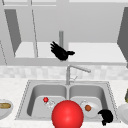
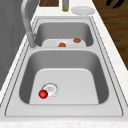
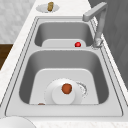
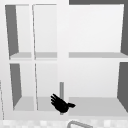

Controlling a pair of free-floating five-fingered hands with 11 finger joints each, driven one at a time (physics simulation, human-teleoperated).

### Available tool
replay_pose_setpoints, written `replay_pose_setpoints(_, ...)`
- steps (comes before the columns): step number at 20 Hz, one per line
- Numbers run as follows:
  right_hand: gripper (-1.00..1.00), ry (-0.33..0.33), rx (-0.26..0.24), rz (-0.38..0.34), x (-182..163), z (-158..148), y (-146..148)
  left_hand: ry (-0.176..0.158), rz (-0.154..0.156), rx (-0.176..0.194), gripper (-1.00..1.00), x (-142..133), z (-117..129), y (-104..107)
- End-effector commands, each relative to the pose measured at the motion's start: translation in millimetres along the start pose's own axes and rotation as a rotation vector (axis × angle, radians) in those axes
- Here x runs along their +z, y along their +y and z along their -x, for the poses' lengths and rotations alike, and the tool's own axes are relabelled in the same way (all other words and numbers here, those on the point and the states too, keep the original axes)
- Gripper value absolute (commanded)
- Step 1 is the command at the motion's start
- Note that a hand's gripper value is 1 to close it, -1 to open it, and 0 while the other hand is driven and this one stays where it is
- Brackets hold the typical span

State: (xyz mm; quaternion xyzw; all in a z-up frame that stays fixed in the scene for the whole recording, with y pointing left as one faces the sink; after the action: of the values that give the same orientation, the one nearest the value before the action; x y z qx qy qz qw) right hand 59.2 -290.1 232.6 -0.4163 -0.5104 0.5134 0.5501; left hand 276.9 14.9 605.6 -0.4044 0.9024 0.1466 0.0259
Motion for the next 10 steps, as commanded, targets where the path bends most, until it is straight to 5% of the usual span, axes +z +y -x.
replay_pose_setpoints(1, 0.00, 0.000, 0.000, 0.000, 0, 0, 0, -0.018, -0.042, 0.074, -1.00, 7, 4, -5)
replay_pose_setpoints(2, 0.00, 0.000, 0.000, 0.000, 0, 0, 0, -0.021, -0.041, 0.074, 1.00, 9, 8, -3)
replay_pose_setpoints(4, 0.00, 0.000, 0.000, 0.000, 0, 0, 0, -0.032, -0.025, 0.018, 1.00, 12, 16, 1)
replay_pose_setpoints(7, 0.00, 0.000, 0.000, 0.000, 0, 0, 0, -0.023, -0.068, 0.040, 1.00, 12, 8, 11)
replay_pose_setpoints(10, 0.00, 0.000, 0.000, 0.000, 0, 0, 0, -0.023, -0.084, -0.010, 1.00, 14, 5, 21)
